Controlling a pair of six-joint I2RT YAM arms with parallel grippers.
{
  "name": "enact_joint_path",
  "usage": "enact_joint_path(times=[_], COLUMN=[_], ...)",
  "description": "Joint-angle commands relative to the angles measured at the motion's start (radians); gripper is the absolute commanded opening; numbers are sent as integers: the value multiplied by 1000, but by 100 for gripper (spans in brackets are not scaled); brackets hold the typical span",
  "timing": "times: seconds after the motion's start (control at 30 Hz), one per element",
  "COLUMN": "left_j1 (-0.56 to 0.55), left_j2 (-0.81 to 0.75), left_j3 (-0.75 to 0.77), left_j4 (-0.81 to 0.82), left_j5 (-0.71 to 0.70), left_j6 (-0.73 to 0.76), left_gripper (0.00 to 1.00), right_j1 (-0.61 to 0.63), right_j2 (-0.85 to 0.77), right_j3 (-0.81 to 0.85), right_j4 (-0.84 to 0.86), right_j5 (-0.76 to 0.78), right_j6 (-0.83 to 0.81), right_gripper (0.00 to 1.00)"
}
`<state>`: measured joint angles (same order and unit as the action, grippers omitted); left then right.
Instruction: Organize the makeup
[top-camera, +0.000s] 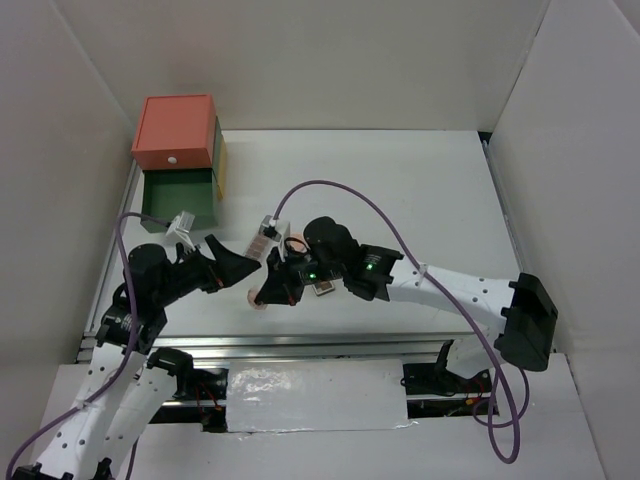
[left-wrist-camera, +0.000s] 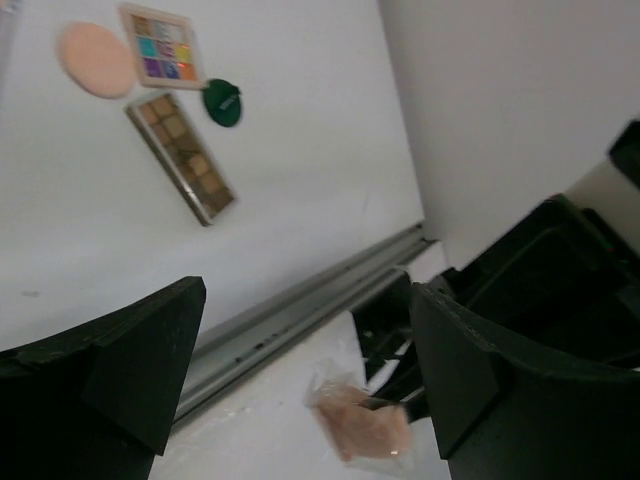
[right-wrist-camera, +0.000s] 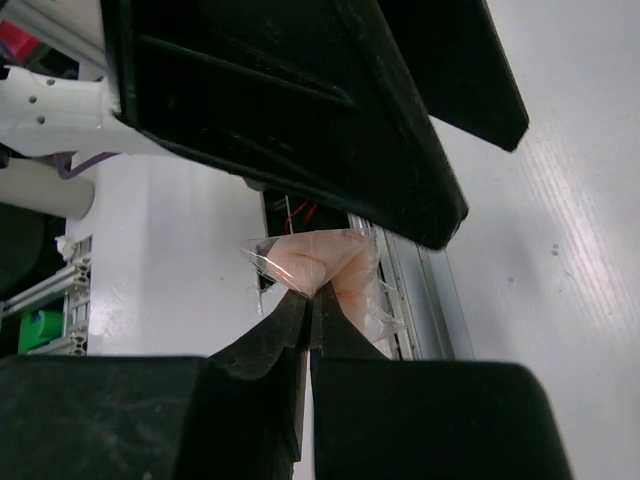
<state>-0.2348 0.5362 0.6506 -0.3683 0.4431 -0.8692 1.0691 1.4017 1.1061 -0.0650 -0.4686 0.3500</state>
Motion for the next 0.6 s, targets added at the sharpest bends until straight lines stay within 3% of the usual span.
enact_joint_path(times=[0.0,0.33,0.57], left_j1=[-3,-3,-3], left_j2=[1,-15,-5], left_j3=[0,43,27], left_j4=[155,36,26], left_j5=[180,117,100], left_j6=[-89,-99,-109], left_gripper=[95,78,74], right_j1=[5,3,3], right_j2=[20,14,-3], right_j3=[47,80,90], right_j4=[44,24,19], right_j5=[-76,171,285], right_j6=[-29,-26,-36], right_gripper=[1,2,2])
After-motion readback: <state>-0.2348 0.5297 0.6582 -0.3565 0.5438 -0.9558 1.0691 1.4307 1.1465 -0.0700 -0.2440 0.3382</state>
